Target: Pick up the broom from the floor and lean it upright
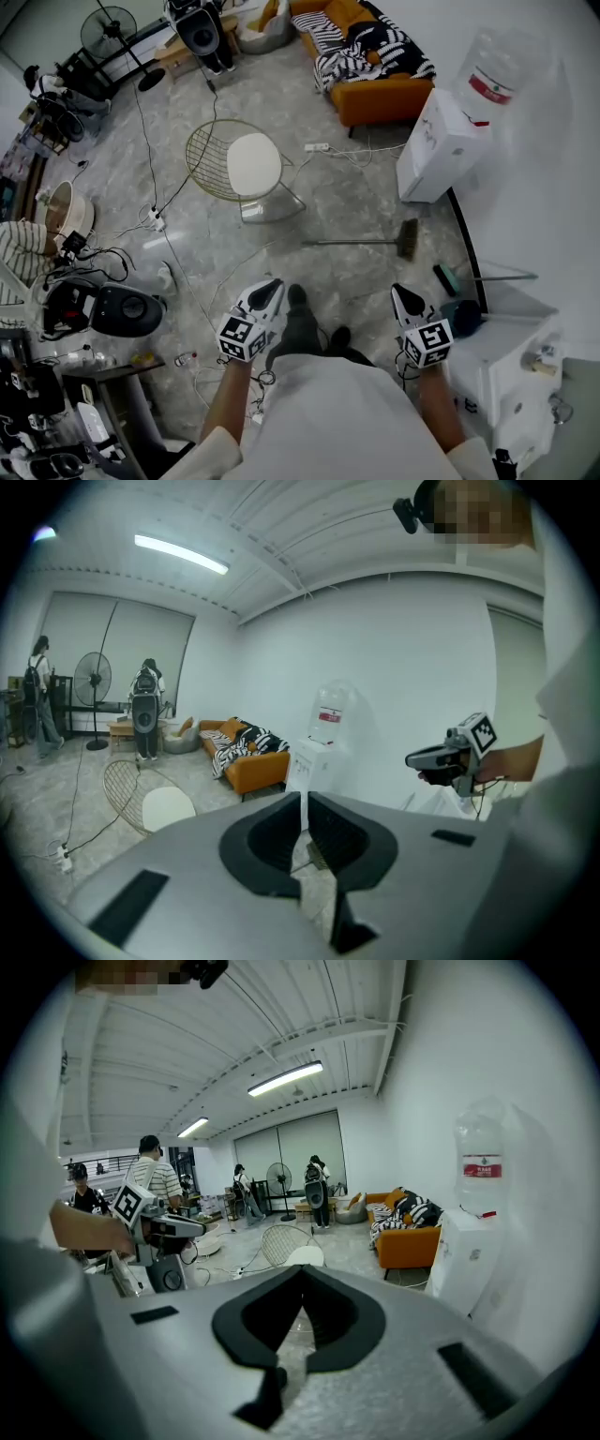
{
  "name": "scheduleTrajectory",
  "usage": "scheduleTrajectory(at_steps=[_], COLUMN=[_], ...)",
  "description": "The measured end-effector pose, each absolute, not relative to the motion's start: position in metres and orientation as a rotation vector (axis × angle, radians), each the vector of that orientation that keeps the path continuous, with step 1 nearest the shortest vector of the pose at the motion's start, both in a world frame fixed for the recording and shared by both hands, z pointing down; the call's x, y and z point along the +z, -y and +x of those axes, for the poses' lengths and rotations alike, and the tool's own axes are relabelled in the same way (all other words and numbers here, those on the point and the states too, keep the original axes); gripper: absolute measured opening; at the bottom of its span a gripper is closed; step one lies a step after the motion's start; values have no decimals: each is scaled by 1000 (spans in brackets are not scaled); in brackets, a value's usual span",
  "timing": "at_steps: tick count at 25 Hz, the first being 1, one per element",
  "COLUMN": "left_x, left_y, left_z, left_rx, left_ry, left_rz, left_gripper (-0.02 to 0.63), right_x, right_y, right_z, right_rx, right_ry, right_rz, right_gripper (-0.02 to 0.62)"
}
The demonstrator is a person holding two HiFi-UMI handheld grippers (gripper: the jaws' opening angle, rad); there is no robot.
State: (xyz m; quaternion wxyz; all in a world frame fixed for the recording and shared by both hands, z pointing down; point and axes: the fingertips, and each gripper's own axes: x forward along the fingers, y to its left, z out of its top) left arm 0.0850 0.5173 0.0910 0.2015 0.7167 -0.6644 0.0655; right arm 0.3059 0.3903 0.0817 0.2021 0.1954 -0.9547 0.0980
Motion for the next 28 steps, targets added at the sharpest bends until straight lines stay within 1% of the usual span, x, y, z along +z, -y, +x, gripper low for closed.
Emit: scheduleTrajectory(at_steps=[8, 13, 21, 28], left_x=[110, 129, 182, 252], left_y=[-452, -407, -351, -323], left_z=[23, -30, -118, -135], left_rx=[209, 228, 230, 222], left_ry=[1772, 1701, 1607, 1558], left_rz=[2069, 2104, 2140, 2091], left_gripper=[26, 26, 26, 26], right_x=[101, 117, 151, 215], right_y=[-339, -302, -252, -219], right_z=[245, 183, 79, 50], right_rx=[297, 293, 279, 283], right_ry=[2594, 2538, 2487, 2436], right_rz=[594, 587, 573, 505], right_gripper=[2, 2, 2, 2])
